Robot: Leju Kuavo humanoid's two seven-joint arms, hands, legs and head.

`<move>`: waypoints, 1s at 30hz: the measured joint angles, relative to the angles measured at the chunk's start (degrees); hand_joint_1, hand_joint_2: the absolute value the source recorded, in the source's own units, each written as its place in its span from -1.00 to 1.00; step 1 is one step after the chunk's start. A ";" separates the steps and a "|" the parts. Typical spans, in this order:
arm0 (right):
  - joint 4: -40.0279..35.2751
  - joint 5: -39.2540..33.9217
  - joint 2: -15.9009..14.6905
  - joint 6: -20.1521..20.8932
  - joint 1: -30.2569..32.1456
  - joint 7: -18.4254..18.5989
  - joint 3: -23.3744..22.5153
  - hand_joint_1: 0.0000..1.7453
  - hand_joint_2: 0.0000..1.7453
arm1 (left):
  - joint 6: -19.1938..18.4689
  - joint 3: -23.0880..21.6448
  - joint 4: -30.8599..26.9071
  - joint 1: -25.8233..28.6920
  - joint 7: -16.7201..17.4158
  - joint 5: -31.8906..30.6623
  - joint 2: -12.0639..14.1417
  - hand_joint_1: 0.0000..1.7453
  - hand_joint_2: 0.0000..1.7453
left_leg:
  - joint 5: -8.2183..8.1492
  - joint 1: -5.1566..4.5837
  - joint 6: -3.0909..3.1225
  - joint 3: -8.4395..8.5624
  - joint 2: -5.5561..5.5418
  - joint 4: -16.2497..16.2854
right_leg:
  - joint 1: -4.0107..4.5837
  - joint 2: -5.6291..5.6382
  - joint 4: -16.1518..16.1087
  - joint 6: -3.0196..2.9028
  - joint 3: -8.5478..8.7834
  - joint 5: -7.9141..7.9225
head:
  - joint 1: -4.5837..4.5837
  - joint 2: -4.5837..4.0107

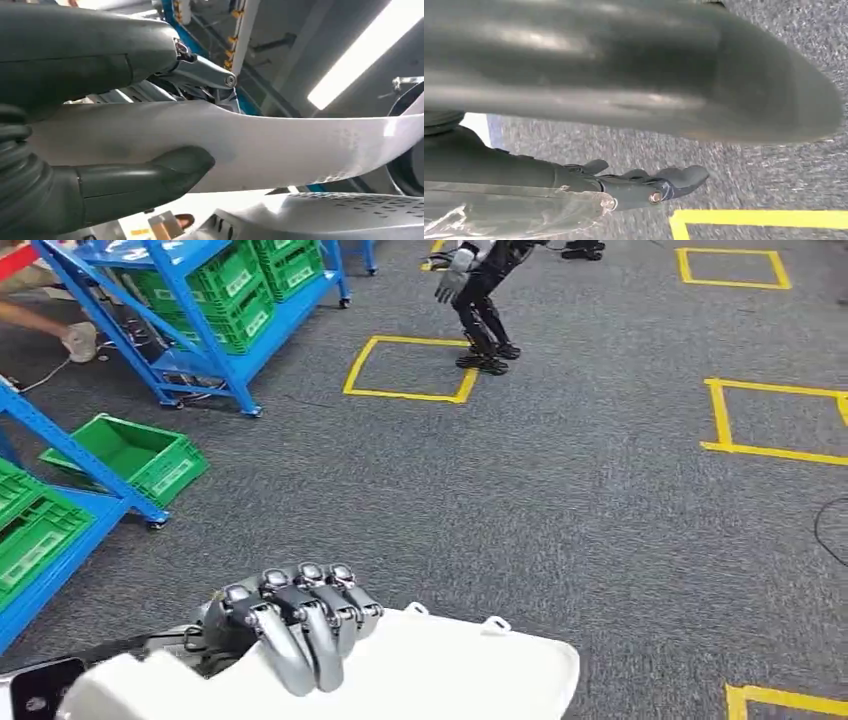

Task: Take the parts from the cabinet and place them on the table.

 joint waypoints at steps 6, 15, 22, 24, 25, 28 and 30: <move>-0.02 -0.87 0.00 -0.02 -0.17 0.33 -0.57 -1.00 -1.00 | 0.33 -0.04 0.09 -0.10 0.00 -1.22 -0.50 1.00 1.00 | 9.20 0.81 0.55 7.89 -5.48 -16.98 | -0.12 3.65 0.47 1.31 -0.44 0.28 | -0.02 0.00; 0.00 -3.83 0.42 0.07 -0.29 -0.13 -2.82 -1.00 -1.00 | 0.96 -0.57 1.38 -0.58 0.07 -2.01 -1.40 1.00 1.00 | 9.47 0.31 2.86 7.72 -0.33 -17.62 | -0.19 -0.76 16.26 3.31 -8.75 -7.44 | 0.98 0.00; -0.02 -3.74 0.61 0.07 -0.42 0.00 -3.52 -1.00 -1.00 | 0.90 -0.63 1.92 -1.01 0.07 -1.55 -1.95 1.00 1.00 | 8.84 -0.54 1.95 8.35 2.61 -17.33 | 0.36 -3.91 0.02 2.01 0.88 -0.42 | 0.94 0.00; -0.02 -3.58 0.74 0.07 -0.29 0.09 -3.61 -1.00 -1.00 | 0.90 -0.72 1.97 -1.04 0.22 -1.53 -2.03 1.00 1.00 | 9.03 -0.43 1.52 8.39 3.27 -17.56 | 0.58 -3.16 0.27 1.50 0.37 -0.50 | 0.98 0.00; -0.02 -3.52 0.77 0.07 -0.18 0.20 -3.61 -1.00 -1.00 | 0.90 -0.81 2.01 -1.05 0.37 -1.49 -2.16 1.00 1.00 | 9.00 -0.41 1.20 8.43 3.69 -17.64 | 0.57 -2.70 0.19 1.12 0.24 -0.37 | 1.01 0.00; -0.02 -3.34 0.76 -0.04 -0.29 0.66 -3.67 -1.00 -1.00 | 1.22 -1.03 2.10 -1.16 0.66 -1.16 -2.51 1.00 1.00 | 5.39 -0.13 0.06 6.60 0.46 -13.25 | -0.01 -1.38 -0.11 0.34 0.28 0.02 | 0.85 0.00; -0.04 -3.43 0.98 -0.15 -0.37 0.74 -3.67 -1.00 -1.00 | 1.62 -1.03 2.58 -0.92 0.96 -1.20 -2.45 1.00 1.00 | 1.67 0.05 -0.27 2.59 0.14 -5.13 | -0.02 -0.37 -0.10 0.15 0.07 0.10 | 0.81 0.00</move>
